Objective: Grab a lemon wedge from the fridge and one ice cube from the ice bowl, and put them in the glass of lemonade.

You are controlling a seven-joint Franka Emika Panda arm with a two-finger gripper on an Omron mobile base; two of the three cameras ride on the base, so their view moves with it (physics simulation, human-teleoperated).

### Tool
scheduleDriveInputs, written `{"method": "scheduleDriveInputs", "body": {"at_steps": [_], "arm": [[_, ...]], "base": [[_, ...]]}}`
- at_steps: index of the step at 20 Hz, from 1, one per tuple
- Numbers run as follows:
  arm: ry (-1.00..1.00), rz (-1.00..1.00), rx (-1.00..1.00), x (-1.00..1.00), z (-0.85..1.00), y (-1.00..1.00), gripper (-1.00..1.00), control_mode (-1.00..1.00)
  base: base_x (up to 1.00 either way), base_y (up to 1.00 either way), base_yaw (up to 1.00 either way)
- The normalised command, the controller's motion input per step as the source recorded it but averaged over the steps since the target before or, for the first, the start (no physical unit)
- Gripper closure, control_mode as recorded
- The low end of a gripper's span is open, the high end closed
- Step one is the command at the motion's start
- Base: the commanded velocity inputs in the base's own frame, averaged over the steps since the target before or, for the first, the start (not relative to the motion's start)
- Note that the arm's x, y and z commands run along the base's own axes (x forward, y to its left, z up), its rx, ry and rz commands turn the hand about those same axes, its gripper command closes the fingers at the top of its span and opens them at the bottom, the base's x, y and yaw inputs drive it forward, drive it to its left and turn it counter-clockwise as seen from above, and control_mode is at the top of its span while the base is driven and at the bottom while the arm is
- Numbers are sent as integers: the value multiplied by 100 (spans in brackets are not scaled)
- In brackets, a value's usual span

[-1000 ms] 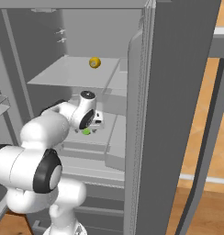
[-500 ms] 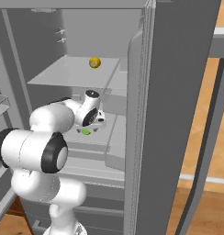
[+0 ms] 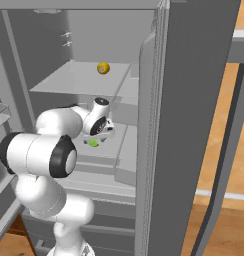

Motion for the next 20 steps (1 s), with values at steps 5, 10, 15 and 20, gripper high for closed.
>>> {"method": "scheduleDriveInputs", "body": {"at_steps": [5, 10, 15, 20], "arm": [[-2, 4, 0, 17, -1, 0, -100, -100], [0, 6, 0, 0, -12, 3, -100, -100], [0, 8, 0, 0, -34, 10, -100, -100], [0, 7, 0, -4, -16, 8, -100, -100]], "base": [[0, 0, 0], [0, 0, 0], [0, 0, 0], [0, 0, 0]]}}
